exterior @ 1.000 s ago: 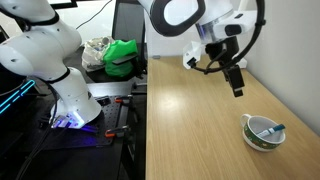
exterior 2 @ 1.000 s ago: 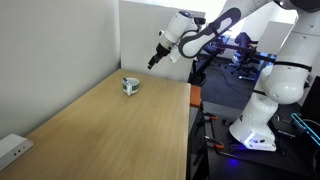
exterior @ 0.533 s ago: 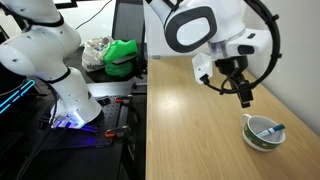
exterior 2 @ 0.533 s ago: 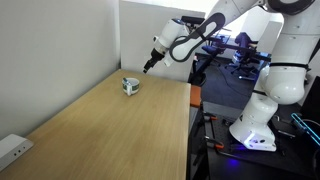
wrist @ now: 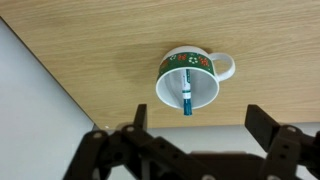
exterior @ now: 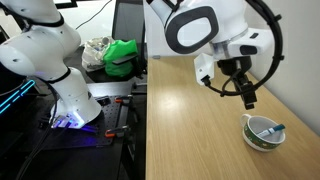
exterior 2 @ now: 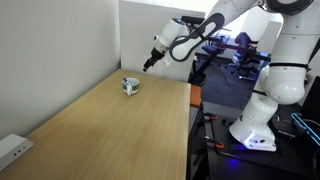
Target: Take the marker out of the mug and put it on the counter.
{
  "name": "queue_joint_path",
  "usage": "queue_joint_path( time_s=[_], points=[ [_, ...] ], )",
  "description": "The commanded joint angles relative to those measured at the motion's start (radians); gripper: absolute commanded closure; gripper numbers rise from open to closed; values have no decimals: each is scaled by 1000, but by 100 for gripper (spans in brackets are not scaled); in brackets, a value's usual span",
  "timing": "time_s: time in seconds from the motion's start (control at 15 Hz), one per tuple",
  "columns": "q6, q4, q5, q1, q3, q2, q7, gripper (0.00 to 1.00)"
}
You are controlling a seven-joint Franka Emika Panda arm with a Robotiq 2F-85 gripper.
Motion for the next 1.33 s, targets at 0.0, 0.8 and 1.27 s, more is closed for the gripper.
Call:
queue_joint_path(
  time_s=[0.0,0.8,1.27],
  points=[
    [45,51,55,28,-37,51,-27,0],
    [17,290,195,-17,28,272,-236,0],
    [14,374,216,-56,68,364,-278,0]
  ],
)
